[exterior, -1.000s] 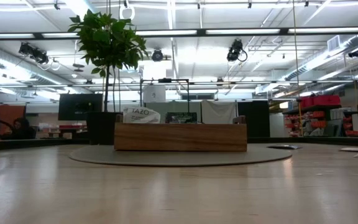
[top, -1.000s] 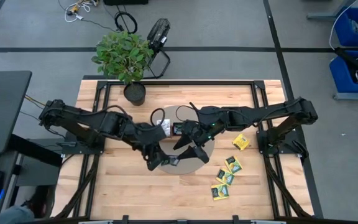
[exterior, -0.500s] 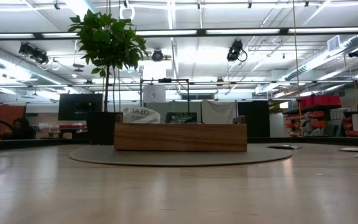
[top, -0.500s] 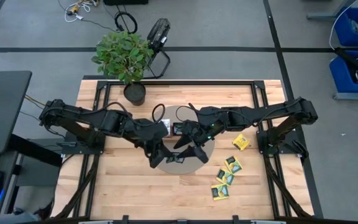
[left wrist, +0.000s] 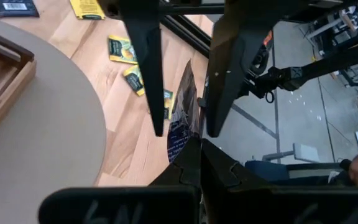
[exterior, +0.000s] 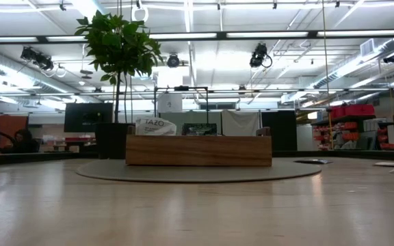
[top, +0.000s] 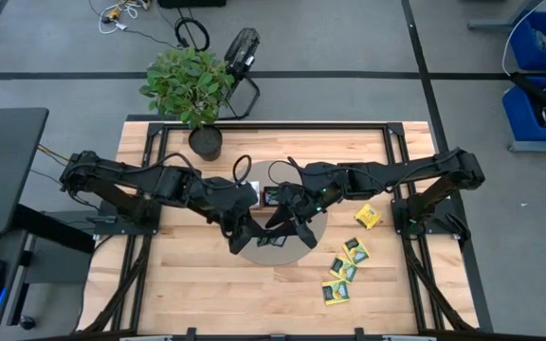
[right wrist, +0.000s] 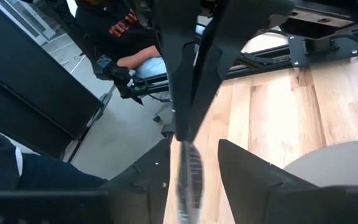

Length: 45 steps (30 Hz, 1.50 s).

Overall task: Pick & Place Tea
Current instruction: Put the blue tea bag into the middle section of the wooden organizer

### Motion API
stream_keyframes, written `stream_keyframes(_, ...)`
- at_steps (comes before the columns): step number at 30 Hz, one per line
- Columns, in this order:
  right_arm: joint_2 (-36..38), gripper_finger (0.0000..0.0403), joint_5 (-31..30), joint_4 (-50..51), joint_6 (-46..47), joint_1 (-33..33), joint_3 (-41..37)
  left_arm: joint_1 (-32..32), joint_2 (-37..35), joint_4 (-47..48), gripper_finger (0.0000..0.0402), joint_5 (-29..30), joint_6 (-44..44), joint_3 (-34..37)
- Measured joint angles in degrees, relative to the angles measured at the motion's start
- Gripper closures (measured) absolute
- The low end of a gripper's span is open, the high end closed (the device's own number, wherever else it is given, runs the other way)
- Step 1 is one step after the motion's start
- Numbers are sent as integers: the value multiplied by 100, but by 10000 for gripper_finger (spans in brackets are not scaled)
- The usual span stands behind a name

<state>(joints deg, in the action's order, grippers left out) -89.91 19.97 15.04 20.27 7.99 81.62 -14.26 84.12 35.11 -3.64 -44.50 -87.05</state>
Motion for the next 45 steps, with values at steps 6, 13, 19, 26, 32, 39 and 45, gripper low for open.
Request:
stream_keyframes(6,0,279,0,-1,-106,-2,0,0,0,18,400,0,16,0)
stream_keyframes(13,0,374,2,-35,-470,0,0,0,0,22,399,65,63,2)
stream_keyframes(19,0,397,15,-17,-582,0,0,-101,0,27,370,107,219,1)
stream_keyframes(26,0,401,-102,464,-690,-55,0,-393,0,262,311,85,181,4)
stream_keyframes(32,-2,401,-728,840,-971,-166,-4,-745,0,649,286,283,-175,4)
stream_keyframes(39,-2,402,-1152,299,-1040,-407,-4,-1271,0,1210,293,1453,-584,4)
stream_keyframes(45,43,403,-1161,83,-1029,-645,-14,-1643,-11,1351,303,2136,-982,4)
